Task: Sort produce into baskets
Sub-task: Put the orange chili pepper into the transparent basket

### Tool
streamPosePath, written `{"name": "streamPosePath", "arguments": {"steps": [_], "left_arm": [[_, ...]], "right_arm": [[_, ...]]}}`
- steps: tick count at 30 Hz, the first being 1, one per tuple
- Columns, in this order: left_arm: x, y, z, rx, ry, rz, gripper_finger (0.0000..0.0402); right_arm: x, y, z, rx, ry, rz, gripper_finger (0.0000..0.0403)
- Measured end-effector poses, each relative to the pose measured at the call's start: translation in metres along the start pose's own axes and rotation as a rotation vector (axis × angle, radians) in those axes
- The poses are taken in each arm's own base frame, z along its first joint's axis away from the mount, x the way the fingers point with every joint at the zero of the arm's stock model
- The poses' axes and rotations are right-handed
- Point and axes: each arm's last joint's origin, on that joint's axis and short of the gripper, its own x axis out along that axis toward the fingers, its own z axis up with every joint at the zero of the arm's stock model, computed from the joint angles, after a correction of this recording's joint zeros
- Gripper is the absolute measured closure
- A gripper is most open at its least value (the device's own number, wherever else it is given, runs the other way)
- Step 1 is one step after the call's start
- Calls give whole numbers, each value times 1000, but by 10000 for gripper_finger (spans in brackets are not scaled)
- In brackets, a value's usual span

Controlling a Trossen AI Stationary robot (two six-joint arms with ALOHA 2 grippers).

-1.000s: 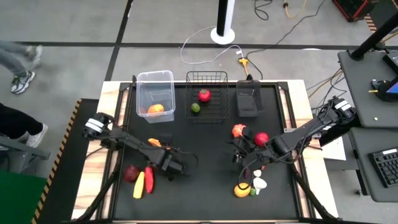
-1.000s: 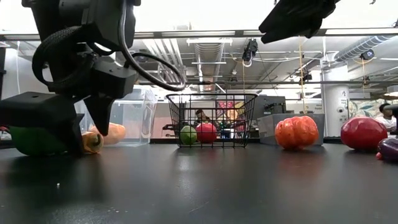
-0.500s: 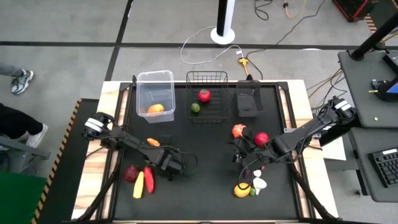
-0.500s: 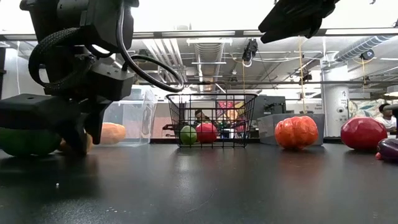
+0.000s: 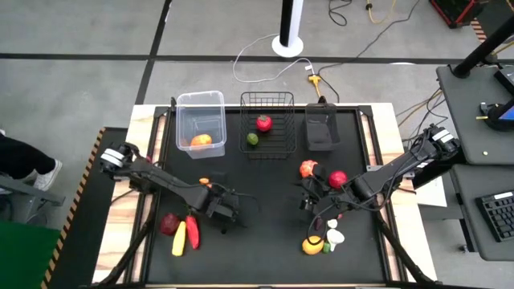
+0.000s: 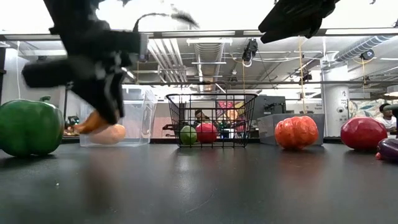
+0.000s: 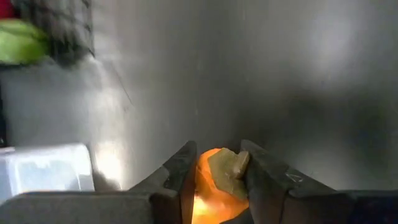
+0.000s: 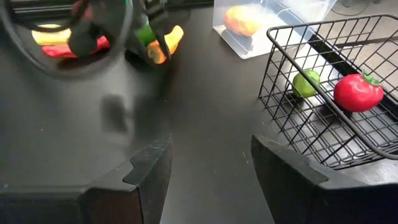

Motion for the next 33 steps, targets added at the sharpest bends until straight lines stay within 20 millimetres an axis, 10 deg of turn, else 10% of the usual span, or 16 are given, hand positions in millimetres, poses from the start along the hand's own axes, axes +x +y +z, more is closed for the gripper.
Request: {"name": "streamPosePath", "arguments": {"steps": [17,33], "left_arm": [[-104,39,14,-281,-642,-10,311],[-157,143,-27,-577,-784,384,309]], "right_arm": [[2,2,0,-6,-16,6,193],[14,12,-1,-53,-47,20,193]]}}
